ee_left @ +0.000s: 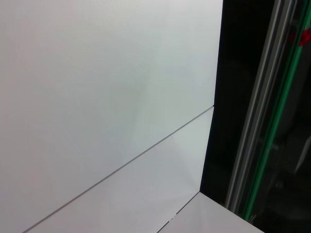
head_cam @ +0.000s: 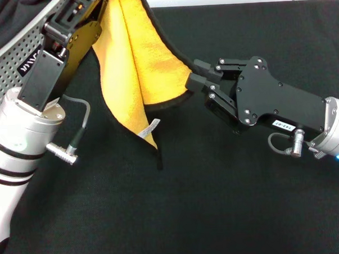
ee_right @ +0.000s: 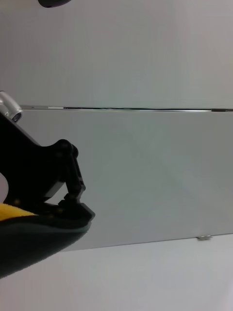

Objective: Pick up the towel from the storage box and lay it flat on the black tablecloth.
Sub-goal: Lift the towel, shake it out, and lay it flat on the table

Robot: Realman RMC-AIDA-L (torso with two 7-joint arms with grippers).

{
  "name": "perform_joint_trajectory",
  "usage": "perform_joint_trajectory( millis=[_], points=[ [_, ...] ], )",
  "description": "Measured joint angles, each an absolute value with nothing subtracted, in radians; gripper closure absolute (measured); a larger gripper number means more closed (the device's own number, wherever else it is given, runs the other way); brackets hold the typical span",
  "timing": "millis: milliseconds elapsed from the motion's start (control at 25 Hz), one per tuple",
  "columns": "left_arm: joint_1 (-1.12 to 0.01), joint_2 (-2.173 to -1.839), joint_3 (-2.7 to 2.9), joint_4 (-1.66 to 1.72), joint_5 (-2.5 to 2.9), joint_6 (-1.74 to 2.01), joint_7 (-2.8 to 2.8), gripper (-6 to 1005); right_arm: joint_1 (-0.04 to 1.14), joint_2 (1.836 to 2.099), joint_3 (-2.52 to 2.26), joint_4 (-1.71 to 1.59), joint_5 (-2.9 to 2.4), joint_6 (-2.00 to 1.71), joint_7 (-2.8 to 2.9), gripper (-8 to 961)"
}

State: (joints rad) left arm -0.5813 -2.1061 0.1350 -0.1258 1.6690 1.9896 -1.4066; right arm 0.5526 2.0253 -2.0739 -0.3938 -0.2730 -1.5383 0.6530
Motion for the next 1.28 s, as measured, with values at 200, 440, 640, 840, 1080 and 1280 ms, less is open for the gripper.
perform_joint_trajectory(
  millis=[200,440,640,840,1080,1280],
  points=[
    [-0.581,-2.106,0.135,-0.126,1.669,1.99,-1.407,973,0.551,2.027,-2.071,-0.393,-0.273,-1.539,0.65,798],
    [-0.578,-2.106,0.136,-0.126,1.669,1.99,-1.407,972,0.554,2.028,-2.07,-0.392,-0.273,-1.539,0.649,794],
    [-0.576,-2.106,0.138,-0.126,1.669,1.99,-1.407,971,0.554,2.028,-2.074,-0.392,-0.273,-1.539,0.624,868],
    [-0.567,-2.106,0.138,-0.124,1.669,1.99,-1.406,971,0.54,2.028,-2.069,-0.399,-0.265,-1.54,0.601,899],
    [-0.544,-2.107,0.138,-0.124,1.669,1.988,-1.395,970,0.489,2.029,-2.058,-0.433,-0.224,-1.541,0.527,933],
    [-0.539,-2.106,0.152,-0.123,1.669,1.982,-1.388,968,0.48,2.029,-2.043,-0.435,-0.211,-1.536,0.547,951]
  ],
)
